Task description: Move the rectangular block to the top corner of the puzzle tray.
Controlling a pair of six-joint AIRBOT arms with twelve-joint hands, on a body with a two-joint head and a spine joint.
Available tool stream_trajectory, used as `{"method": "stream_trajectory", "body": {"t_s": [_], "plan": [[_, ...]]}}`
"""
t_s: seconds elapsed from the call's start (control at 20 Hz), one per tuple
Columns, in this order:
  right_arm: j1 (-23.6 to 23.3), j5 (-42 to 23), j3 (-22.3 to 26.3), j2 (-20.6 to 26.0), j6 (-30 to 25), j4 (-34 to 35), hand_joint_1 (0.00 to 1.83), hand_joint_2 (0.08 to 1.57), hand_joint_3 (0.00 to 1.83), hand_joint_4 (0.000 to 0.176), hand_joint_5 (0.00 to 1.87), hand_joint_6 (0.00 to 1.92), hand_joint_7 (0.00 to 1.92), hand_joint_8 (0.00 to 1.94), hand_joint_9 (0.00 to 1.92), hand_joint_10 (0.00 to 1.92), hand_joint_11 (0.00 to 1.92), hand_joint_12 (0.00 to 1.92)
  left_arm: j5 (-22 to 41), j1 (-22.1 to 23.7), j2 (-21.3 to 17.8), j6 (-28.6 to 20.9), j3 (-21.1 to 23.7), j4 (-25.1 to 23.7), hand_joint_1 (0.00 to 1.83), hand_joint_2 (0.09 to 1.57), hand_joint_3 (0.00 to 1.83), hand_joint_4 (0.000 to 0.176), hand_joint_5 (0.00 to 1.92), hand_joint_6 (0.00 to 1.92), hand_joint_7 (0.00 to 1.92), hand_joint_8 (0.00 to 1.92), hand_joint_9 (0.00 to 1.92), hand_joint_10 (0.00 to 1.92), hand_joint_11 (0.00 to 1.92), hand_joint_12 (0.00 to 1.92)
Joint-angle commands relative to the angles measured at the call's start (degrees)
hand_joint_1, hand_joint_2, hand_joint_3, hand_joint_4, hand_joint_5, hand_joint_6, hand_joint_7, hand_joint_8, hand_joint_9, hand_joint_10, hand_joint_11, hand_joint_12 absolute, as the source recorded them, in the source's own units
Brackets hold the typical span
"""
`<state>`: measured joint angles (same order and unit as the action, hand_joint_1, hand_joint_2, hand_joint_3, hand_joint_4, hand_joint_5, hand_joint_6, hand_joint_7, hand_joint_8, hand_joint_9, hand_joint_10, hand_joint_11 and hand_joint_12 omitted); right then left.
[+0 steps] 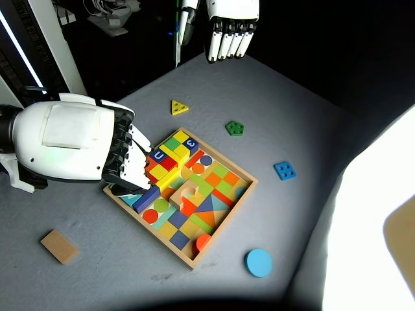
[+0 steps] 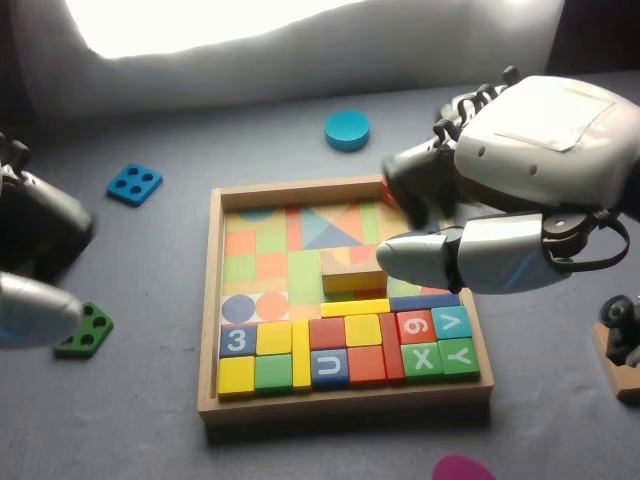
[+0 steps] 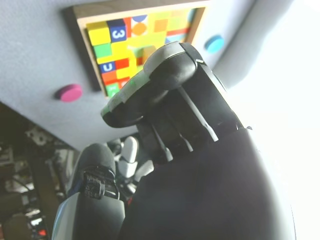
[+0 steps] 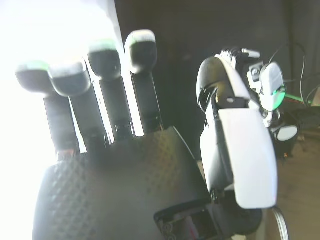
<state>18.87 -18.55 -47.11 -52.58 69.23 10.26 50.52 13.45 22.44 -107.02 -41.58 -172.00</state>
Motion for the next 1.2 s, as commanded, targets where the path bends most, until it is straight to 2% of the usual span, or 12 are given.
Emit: {"method": "stream_trajectory", "body": {"t_s": [0.0,0.15,0.3,0.5,0.6,0.7,0.85,0.9,1.0,1.15], "plan": [[-0.37,-6.93,0.28,0.33,-0.1,-0.32,0.0,1.23,0.0,0.0,0.38,0.03,0.34,0.0,0.34,0.04,0.0,0.98,-4.82,0.61,-0.19,-0.2,-0.1,-0.57,0.17,1.31,0.02,0.043,0.25,0.01,0.2,0.0,0.21,0.01,0.0,0.69],[-0.29,-6.73,0.28,0.28,0.59,1.19,0.0,1.22,0.0,0.0,0.36,0.01,0.33,0.0,0.33,0.02,0.0,0.96,-4.82,0.62,-0.19,-0.2,-0.05,-0.57,0.17,1.33,0.01,0.041,0.23,0.0,0.17,0.0,0.17,0.0,0.0,0.57],[0.01,-5.09,0.22,-0.46,8.26,8.91,0.0,1.22,0.0,0.0,0.34,0.0,0.3,0.0,0.32,0.01,0.0,0.91,-4.82,0.61,-0.19,-0.2,-0.1,-0.57,0.18,1.33,0.0,0.044,0.23,0.0,0.15,0.0,0.15,0.0,0.0,0.47],[1.51,-5.07,-0.78,-2.22,13.35,12.21,0.0,1.21,0.0,0.0,0.31,0.0,0.25,0.0,0.27,0.0,0.0,0.75,-4.82,0.61,-0.19,-0.2,-0.05,-0.57,0.19,1.32,0.0,0.042,0.23,0.0,0.17,0.0,0.18,0.01,0.0,0.54],[2.52,-5.06,-1.9,-3.81,19.17,16.65,0.0,1.21,0.0,0.0,0.32,0.0,0.25,0.0,0.27,0.01,0.0,0.74,-4.82,0.62,-0.19,-0.2,0.03,-0.57,0.17,1.33,0.0,0.04,0.23,0.0,0.17,0.0,0.17,0.0,0.0,0.52],[3.36,-5.08,-3.44,-5.3,20.45,16.83,0.0,1.21,0.0,0.0,0.31,0.0,0.24,0.0,0.25,0.0,0.0,0.67,-4.82,0.62,-0.2,-0.2,-0.02,-0.57,0.16,1.33,0.0,0.043,0.23,0.0,0.16,0.0,0.17,0.0,0.0,0.5],[3.71,-3.95,-5.89,-7.02,20.6,16.83,0.0,1.2,0.0,0.0,0.47,0.05,0.27,0.01,0.23,0.0,0.0,0.62,-4.82,0.61,-0.2,-0.2,-0.11,-0.57,0.17,1.33,0.0,0.042,0.23,0.0,0.16,0.0,0.16,0.0,0.0,0.48],[3.69,-2.97,-6.67,-7.81,20.59,16.84,0.0,1.19,0.0,0.0,0.51,0.05,0.25,0.0,0.19,0.01,0.0,0.52,-4.82,0.61,-0.2,-0.2,-0.08,-0.57,0.19,1.32,0.0,0.039,0.24,0.0,0.17,0.01,0.17,0.0,0.0,0.49],[3.79,-2.25,-8.14,-10.12,21.01,16.84,0.0,1.18,0.0,0.0,0.64,0.05,0.22,0.0,0.14,0.0,0.0,0.44,-4.82,0.62,-0.2,-0.2,0.14,-0.57,0.18,1.32,0.0,0.04,0.24,0.0,0.16,0.0,0.17,0.0,0.0,0.49],[3.87,-1.86,-9.75,-12.61,21.64,16.85,0.0,1.17,0.0,0.0,0.76,0.03,0.21,0.0,0.05,0.01,0.0,0.18,-4.82,0.57,-0.11,-0.2,-0.57,-0.57,0.16,1.33,0.0,0.041,0.23,0.0,0.15,0.0,0.15,0.0,0.0,0.47]]}}
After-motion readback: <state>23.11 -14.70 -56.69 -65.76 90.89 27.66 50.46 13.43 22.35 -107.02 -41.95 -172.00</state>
